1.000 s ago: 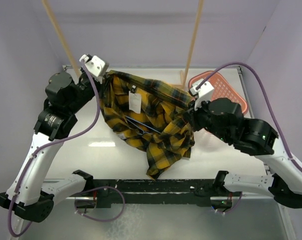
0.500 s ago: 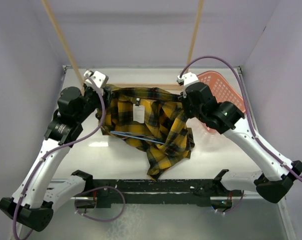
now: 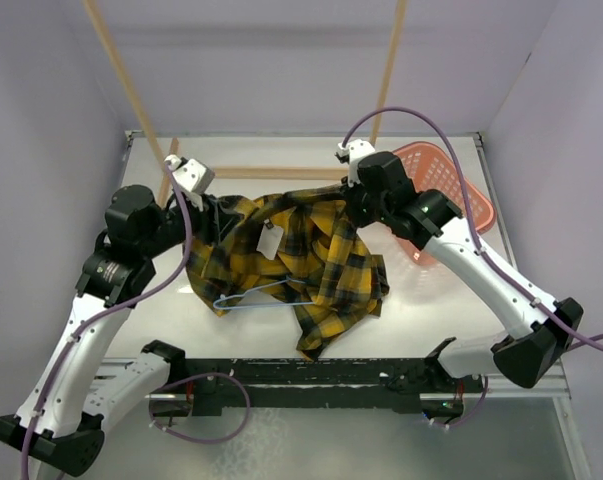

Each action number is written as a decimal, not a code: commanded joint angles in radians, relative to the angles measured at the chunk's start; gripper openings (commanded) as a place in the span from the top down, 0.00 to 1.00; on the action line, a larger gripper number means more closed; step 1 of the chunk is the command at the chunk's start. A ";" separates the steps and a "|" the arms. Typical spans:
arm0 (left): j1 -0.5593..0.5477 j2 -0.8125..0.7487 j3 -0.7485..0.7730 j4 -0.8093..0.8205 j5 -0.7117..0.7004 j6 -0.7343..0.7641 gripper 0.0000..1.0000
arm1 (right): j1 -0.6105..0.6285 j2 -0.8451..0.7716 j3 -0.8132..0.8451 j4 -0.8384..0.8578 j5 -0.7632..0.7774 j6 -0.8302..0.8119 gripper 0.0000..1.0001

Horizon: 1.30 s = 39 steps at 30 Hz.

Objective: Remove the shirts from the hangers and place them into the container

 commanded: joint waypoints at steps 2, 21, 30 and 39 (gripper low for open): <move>0.003 -0.028 0.020 -0.102 0.308 -0.091 0.51 | -0.005 0.008 0.027 0.072 -0.073 0.011 1.00; -0.203 0.281 -0.031 -0.264 0.422 -0.067 0.51 | -0.004 -0.010 0.075 0.021 -0.009 0.002 0.55; -0.553 0.231 -0.317 0.056 0.066 -0.445 0.54 | -0.004 -0.112 -0.053 0.063 -0.008 0.055 0.53; -0.694 0.215 -0.482 0.158 -0.263 -0.511 0.50 | -0.005 -0.302 -0.159 0.067 0.026 0.062 0.53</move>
